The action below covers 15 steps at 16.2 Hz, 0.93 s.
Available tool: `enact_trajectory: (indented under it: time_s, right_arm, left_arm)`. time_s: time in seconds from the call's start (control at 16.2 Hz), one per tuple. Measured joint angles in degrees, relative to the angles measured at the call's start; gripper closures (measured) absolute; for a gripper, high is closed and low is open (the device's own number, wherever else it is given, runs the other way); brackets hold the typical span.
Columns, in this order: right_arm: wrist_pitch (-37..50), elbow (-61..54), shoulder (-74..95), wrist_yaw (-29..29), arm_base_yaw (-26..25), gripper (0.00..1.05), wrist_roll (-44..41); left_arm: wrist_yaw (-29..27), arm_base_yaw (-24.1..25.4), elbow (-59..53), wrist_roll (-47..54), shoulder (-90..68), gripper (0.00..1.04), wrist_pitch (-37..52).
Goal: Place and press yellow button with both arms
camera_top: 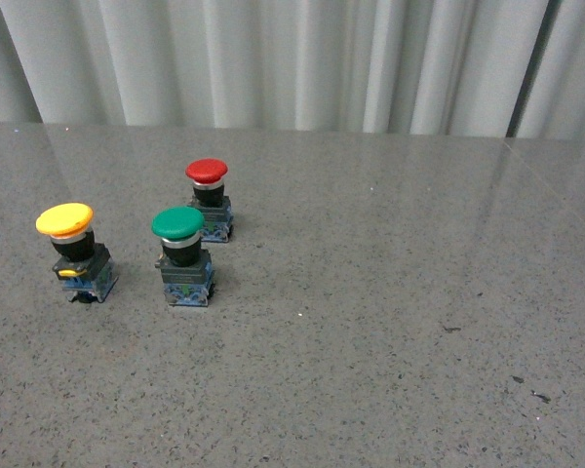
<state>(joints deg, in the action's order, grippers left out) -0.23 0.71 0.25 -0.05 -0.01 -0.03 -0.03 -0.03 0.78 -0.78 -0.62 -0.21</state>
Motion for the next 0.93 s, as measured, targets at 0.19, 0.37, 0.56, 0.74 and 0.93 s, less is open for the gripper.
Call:
enact_trajectory:
  time_s: [0.19,0.37,0.56,0.74,0.93]
  right_arm:
    - [0.00,0.00,0.00,0.02,0.00,0.07,0.00]
    - [0.04,0.00,0.00,0.00,0.00,0.07,0.00]
    - [-0.02,0.00,0.00,0.04,0.00,0.07,0.02]
    - [0.00,0.00,0.00,0.04,0.00,0.07,0.02]
    - [0.00,0.00,0.00,0.04,0.00,0.07,0.00]
  left_arm:
    - [0.00,0.02,0.00,0.00,0.00,0.07,0.00]
    - [-15.89,-4.11,6.82,-1.42,-16.55,0.07,-2.78]
    - [-9.46,1.44,20.83,0.85,-41.48,0.07,17.11]
    - [-2.36,-1.09,37.16,1.86,-64.83,0.07,16.24]
    - [-1.62,-7.80,45.62,1.99,-77.68,0.07,11.56]
